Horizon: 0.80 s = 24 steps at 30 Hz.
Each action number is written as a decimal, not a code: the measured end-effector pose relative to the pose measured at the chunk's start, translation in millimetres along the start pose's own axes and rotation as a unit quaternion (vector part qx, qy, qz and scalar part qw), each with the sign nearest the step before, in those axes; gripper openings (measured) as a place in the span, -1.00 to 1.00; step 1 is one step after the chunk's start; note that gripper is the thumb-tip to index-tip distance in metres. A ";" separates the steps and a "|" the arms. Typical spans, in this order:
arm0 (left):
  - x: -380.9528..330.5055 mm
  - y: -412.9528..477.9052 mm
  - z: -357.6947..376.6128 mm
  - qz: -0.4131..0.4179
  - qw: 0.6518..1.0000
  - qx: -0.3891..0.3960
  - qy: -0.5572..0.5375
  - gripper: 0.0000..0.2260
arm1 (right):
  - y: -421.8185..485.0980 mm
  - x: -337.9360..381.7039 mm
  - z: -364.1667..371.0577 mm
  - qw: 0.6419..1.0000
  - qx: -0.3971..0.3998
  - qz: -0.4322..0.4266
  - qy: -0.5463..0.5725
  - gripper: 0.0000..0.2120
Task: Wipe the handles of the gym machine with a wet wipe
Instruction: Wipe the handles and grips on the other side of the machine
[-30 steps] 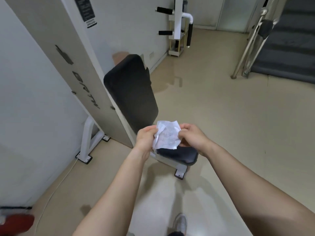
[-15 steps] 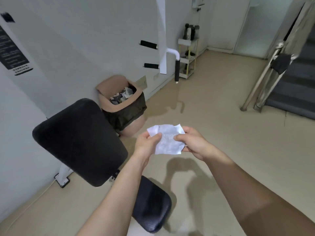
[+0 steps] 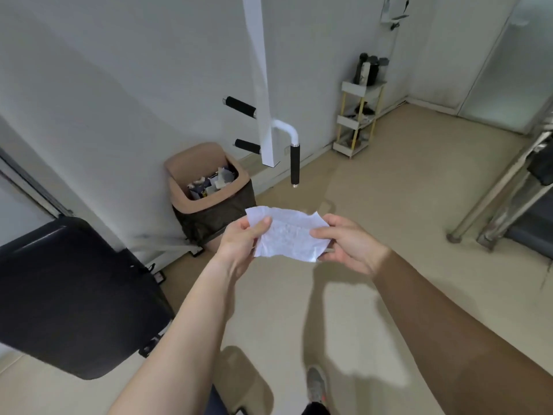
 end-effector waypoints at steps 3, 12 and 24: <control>-17.5 63.7 20.1 -0.005 1.000 0.008 -0.022 -0.80 | 55.2 4.5 -34.6 0.998 0.017 -0.008 0.056 -0.76; -52.3 238.5 47.5 0.000 0.993 -0.121 0.008 -0.84 | 208.8 18.2 -122.2 0.998 0.006 0.004 -0.065 -0.79; -49.9 344.4 80.2 0.066 0.925 -0.374 -0.023 -0.93 | 390.8 9.7 -147.0 0.973 -0.037 -0.107 -0.200 -0.81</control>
Point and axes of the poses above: each hand's wrist, its own y-axis towards the middle knuckle, its own z-axis out of the palm, x = y × z, the point moved 2 cm from there along y, towards the middle knuckle, and after that the axes turned 13 degrees about -z, right-handed, at the moved point
